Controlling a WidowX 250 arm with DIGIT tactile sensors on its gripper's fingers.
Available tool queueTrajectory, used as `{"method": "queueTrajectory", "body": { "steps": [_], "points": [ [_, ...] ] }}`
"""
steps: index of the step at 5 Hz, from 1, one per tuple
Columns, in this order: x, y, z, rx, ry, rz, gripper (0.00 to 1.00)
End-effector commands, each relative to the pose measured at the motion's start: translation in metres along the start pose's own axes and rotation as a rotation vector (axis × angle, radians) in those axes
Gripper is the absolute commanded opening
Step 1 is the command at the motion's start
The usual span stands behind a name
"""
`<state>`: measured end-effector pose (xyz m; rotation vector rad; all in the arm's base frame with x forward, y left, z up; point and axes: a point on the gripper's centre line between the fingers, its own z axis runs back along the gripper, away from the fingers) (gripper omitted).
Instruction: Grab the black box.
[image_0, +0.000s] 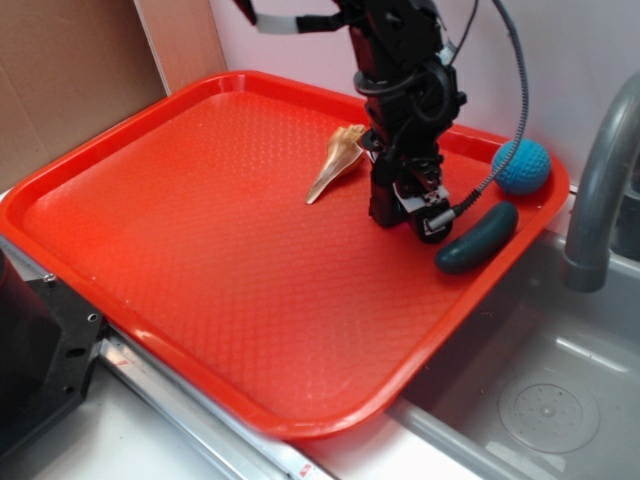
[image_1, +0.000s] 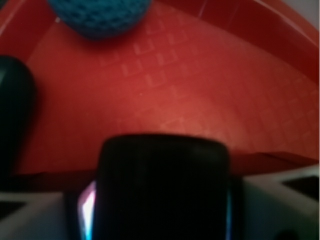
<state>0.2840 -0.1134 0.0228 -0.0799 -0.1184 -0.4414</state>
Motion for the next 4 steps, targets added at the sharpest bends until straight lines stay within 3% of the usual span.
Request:
{"method": "queueTrajectory", "body": {
  "steps": [1, 2, 3, 4],
  "points": [
    [-0.046, 0.031, 0.106, -0.036, 0.008, 0.117, 0.0],
    [-0.088, 0.053, 0.165, 0.023, 0.019, 0.252, 0.0],
    [-0.113, 0.079, 0.219, -0.023, 0.004, 0.253, 0.0],
    [-0.111, 0.083, 0.248, -0.041, -0.004, 0.25, 0.0]
  ]
}}
